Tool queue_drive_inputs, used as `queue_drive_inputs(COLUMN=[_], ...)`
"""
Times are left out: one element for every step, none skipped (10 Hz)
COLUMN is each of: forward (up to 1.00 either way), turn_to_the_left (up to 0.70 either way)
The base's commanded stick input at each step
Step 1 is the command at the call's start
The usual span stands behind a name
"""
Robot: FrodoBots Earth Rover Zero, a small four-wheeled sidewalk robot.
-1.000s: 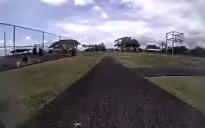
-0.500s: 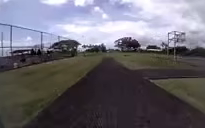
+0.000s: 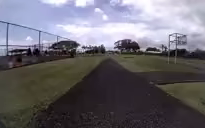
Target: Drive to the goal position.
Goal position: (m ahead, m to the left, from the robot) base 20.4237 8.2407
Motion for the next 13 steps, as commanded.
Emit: queue_drive_inputs(forward=[0.70,0.70,0.70,0.70,0.70,0.70,0.70,0.70,0.70,0.70,0.70,0.70,0.70], turn_to_the_left=[-0.01,-0.01,-0.01,-0.01,-0.01,-0.06,-0.20,-0.21,-0.07,-0.04,-0.03,-0.03,-0.03])
